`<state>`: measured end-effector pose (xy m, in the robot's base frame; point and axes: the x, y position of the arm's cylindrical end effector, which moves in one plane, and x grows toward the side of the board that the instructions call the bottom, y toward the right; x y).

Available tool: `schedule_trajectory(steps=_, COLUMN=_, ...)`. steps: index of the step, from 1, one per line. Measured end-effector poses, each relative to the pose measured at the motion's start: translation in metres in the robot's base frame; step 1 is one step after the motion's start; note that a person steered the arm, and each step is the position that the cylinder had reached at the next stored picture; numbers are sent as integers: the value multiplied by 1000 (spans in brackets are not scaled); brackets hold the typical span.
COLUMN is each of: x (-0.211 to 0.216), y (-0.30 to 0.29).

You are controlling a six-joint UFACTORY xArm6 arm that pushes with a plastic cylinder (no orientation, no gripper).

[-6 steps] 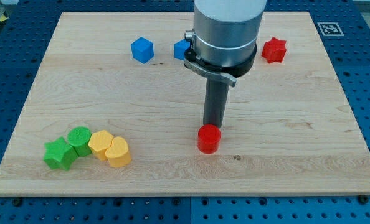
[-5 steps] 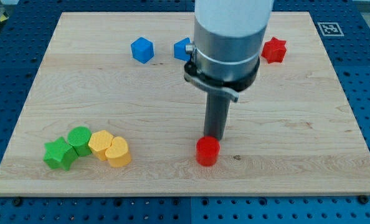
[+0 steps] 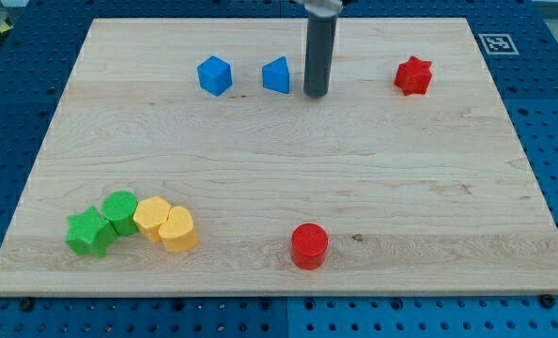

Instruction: Move blue triangle to red circle

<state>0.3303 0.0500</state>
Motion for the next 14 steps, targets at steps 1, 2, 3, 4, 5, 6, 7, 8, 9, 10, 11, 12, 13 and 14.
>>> schedule_trajectory(steps=1, x=-71, y=-1)
schedule_trajectory(steps=2, x=-93, y=-35)
schedule_trajectory(steps=3, x=-65, y=-65)
schedule_trajectory(steps=4, x=-19, y=-69)
schedule_trajectory(steps=5, x=0, y=-53)
schedule_trajectory(steps=6, x=20, y=-34)
schedule_trajectory(steps=7, x=52, y=-30)
schedule_trajectory(steps=8, x=66, y=-20)
schedule_trajectory(steps=9, x=66, y=-2)
schedule_trajectory(steps=10, x=66, y=15)
schedule_trajectory(steps=11, x=66, y=28)
schedule_trajectory(steps=12, x=71, y=28)
schedule_trajectory(steps=13, x=100, y=28)
schedule_trajectory(steps=14, x=121, y=28)
